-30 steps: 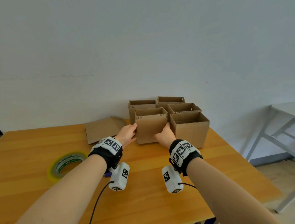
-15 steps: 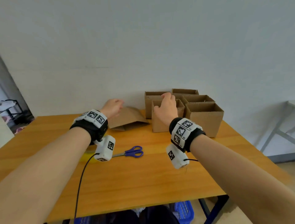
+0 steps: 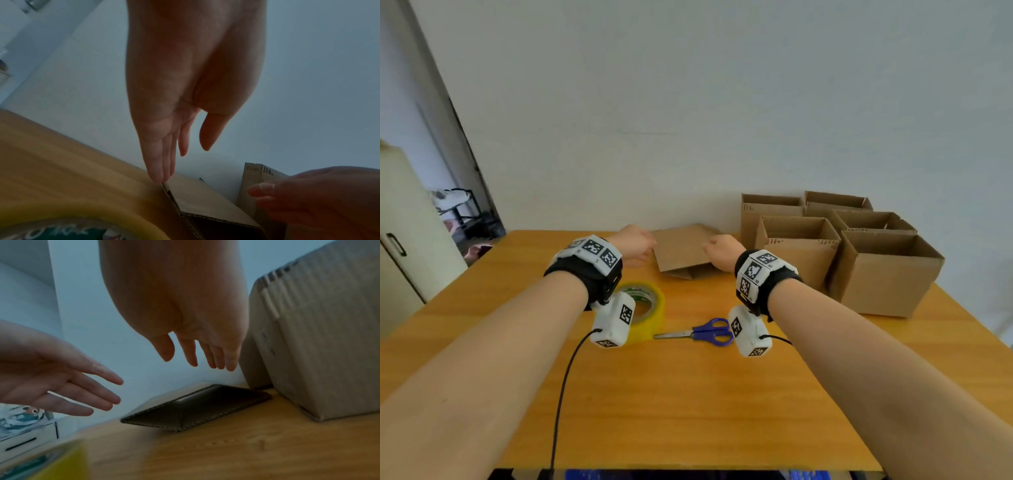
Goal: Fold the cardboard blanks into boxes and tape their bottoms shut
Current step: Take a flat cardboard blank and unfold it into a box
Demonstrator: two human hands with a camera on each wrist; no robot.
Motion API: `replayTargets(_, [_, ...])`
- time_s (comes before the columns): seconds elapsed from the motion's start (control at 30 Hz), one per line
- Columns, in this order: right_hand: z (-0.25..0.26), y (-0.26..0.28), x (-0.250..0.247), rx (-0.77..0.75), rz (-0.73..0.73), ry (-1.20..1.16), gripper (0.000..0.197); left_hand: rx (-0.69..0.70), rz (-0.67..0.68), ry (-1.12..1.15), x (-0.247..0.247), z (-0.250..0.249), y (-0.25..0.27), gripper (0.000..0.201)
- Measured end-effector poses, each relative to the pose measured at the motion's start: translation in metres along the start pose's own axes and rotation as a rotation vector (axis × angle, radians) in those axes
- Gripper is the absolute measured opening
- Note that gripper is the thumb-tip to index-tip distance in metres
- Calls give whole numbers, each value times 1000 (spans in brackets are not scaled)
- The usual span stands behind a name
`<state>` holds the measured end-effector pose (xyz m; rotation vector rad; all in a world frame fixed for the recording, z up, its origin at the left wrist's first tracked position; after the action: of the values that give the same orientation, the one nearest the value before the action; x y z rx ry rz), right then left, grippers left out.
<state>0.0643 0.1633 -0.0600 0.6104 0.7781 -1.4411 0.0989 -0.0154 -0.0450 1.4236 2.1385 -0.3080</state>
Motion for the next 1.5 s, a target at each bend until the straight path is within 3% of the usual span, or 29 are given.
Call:
replayTargets(0.47, [-29, -48, 39, 49, 105, 70, 36, -94, 54, -320, 30, 3, -53, 45])
replayTargets(0.63, [-29, -52, 40, 39, 65, 53, 33, -194, 76, -64, 31, 6, -61, 30])
replayTargets(0.8, [-28, -48, 36, 8, 38, 18, 35, -249, 87, 189, 28, 4, -55, 35])
replayTargets(1.03, [-22, -31, 20, -19, 11, -19, 41, -92, -6, 170, 5, 6, -33, 38])
replayTargets(1.27, [-26, -2, -11, 30, -195, -208, 74, 83, -40, 247, -20, 20, 2, 32])
replayTargets(1.5, [-31, 38, -40, -23, -332, -443, 66, 218, -74, 309, -32, 29, 39, 26])
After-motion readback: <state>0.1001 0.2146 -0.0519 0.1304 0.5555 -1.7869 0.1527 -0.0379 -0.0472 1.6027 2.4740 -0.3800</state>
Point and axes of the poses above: each hand's wrist, its own y-axis away from the middle knuckle, its own x-axis out of the palm, z = x × y, the point moved 2 cm from there along -y, towards the middle knuckle, and after that the axes turned 15 degrees about -z, right-handed, at the moved point
